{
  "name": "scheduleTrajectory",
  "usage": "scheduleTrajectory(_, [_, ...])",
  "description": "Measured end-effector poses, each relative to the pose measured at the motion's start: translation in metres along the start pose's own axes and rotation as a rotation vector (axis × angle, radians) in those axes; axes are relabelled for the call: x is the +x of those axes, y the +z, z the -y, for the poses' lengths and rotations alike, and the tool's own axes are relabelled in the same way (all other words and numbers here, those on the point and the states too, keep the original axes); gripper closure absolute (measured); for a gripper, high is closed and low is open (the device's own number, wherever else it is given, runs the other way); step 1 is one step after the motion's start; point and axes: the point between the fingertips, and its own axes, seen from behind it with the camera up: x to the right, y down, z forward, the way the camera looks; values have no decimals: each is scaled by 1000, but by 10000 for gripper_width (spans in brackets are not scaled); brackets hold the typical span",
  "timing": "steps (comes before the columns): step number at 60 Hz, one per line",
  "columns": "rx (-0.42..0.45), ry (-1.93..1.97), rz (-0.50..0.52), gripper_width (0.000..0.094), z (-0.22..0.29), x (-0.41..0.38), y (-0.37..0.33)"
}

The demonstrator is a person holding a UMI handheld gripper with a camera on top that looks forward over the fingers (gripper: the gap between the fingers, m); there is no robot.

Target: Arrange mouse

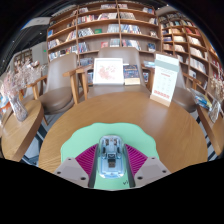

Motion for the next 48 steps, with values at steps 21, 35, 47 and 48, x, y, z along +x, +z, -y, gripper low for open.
scheduleTrajectory(21, [109,-21,-75,84,35,25,-98])
scheduleTrajectory(35, [145,-1,-119,83,5,52,-222])
scheduleTrajectory(47, [140,0,-94,81,-34,60,-261])
scheduleTrajectory(48, [141,-2,-95,80,-36,61,-262])
